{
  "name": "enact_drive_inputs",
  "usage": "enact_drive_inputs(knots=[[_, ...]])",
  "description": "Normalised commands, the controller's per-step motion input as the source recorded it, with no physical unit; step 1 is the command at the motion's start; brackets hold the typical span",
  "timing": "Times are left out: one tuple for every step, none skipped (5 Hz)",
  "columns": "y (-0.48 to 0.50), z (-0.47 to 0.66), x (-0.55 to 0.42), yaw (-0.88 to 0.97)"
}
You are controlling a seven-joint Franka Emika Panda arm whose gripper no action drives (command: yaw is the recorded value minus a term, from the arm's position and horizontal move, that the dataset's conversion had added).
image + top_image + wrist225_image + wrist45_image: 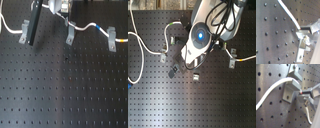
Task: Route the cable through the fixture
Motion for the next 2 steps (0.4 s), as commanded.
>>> enact_drive_inputs(knots=[[0.064,-0.12,-0.221,-0.43],[0.116,-0.23,-0.118,-0.39]])
